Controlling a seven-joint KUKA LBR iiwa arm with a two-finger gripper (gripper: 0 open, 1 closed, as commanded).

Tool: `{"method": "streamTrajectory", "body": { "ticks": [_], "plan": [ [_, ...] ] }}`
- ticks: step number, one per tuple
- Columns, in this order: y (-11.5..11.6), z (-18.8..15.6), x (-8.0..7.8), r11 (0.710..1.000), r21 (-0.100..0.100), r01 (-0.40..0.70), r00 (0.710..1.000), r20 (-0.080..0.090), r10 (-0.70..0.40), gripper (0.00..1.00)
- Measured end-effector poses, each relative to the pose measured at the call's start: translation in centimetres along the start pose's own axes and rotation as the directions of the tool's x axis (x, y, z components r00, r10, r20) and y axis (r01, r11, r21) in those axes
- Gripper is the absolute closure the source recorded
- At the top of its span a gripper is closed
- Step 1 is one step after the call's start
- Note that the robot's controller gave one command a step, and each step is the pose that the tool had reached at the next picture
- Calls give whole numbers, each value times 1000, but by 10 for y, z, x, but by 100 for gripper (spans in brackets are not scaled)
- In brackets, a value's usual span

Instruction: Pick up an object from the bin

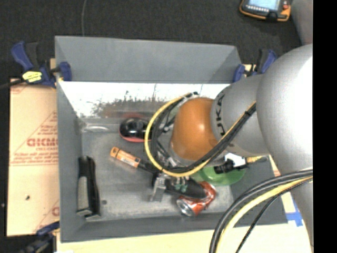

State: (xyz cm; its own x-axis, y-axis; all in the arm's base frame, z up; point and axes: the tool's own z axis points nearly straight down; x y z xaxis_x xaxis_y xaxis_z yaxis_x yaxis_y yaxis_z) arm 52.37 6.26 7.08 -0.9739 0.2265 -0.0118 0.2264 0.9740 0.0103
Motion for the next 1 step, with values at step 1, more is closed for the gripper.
{"method": "streamTrajectory", "body": {
  "ticks": [1],
  "plan": [
    [-31, -1, -8, 979, 6, -203, 979, 1, 203, 100]
  ]
}}
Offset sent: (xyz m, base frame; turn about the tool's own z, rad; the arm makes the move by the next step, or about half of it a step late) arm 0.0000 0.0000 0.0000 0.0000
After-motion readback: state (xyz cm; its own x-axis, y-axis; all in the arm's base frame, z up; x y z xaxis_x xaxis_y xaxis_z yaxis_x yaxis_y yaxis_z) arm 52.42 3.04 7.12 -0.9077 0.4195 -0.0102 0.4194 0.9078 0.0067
